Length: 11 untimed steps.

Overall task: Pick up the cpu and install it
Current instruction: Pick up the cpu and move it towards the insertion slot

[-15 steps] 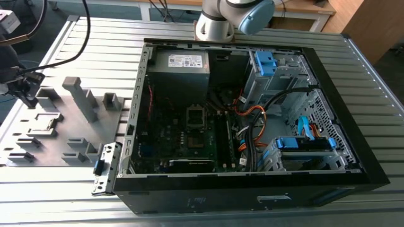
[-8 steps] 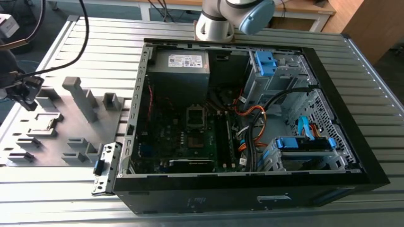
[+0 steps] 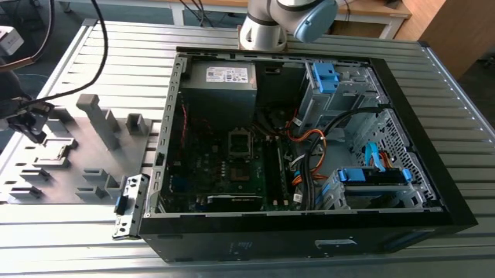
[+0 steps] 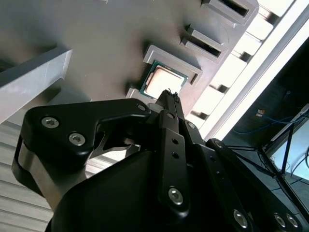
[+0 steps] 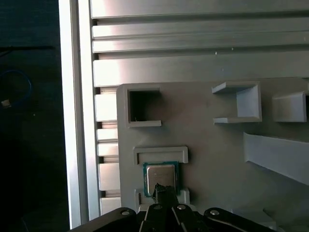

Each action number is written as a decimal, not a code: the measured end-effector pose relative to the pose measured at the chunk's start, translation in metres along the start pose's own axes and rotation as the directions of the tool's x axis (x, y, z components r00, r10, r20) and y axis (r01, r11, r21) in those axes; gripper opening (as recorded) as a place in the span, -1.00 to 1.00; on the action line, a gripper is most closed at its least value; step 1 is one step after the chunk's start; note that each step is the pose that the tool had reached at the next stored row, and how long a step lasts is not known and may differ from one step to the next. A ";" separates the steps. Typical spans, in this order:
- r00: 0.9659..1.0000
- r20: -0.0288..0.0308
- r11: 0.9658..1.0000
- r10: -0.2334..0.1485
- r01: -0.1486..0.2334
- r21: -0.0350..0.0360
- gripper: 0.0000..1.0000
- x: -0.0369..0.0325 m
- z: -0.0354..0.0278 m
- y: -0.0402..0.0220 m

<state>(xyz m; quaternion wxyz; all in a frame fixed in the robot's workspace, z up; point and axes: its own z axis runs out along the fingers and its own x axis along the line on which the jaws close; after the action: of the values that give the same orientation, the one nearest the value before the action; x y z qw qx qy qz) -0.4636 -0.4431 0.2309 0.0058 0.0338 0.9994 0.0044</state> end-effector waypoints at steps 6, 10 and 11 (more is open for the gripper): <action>1.000 0.000 1.000 0.000 0.000 0.000 -0.79 0.0001 0.0090 -0.0029; 1.000 0.000 1.000 0.000 0.000 0.000 -0.79 -0.0001 0.0118 -0.0030; 1.000 0.000 1.000 0.000 0.000 0.000 -0.79 -0.0003 0.0122 -0.0029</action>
<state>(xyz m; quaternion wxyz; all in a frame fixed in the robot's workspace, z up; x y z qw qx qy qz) -0.4633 -0.4459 0.2187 0.0058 0.0338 0.9994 0.0043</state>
